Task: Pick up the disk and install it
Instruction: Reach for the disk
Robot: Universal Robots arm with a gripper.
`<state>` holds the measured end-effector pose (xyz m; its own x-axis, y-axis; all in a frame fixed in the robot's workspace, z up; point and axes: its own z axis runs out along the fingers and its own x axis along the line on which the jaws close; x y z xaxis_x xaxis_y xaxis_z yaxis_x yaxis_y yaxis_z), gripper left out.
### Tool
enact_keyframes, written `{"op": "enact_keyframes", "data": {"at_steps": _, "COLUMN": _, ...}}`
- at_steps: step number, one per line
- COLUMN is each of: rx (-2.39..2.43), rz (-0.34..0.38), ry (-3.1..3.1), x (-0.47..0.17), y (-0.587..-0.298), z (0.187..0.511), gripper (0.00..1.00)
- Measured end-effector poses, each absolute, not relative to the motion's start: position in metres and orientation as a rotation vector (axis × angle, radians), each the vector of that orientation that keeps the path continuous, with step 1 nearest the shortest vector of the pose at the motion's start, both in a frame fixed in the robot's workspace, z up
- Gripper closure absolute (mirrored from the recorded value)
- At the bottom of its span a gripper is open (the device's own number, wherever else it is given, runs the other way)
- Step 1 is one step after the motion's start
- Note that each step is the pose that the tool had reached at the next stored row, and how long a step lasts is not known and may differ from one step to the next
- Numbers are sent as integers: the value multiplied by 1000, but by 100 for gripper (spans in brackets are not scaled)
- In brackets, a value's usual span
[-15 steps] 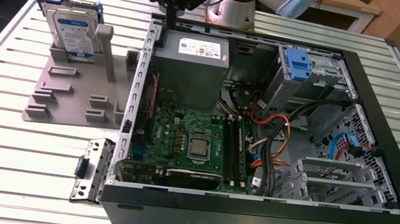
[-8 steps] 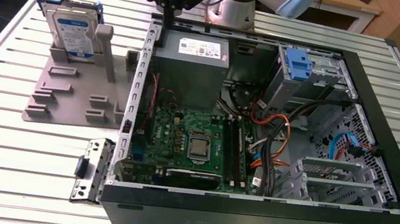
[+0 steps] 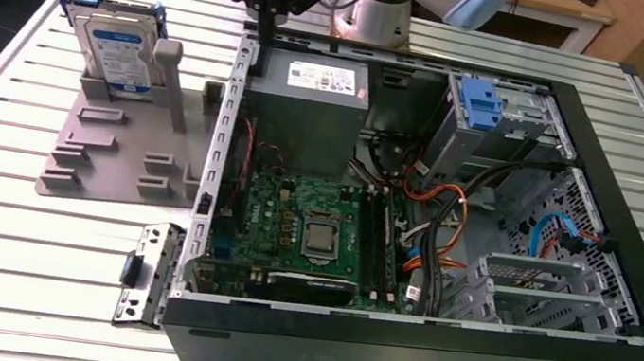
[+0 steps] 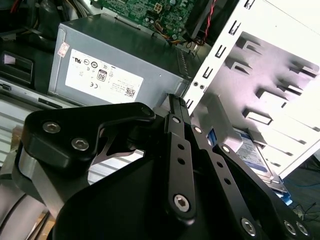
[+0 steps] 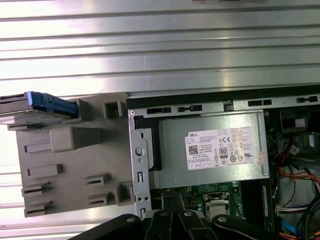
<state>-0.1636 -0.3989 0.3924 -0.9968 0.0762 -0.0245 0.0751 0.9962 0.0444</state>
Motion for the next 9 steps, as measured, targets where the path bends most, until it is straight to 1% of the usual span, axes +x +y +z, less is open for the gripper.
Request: {"op": "enact_keyframes", "data": {"at_steps": 9, "rx": 118, "rz": 68, "ry": 3112, "x": -170, "y": -399, "z": 392, "gripper": 90}}
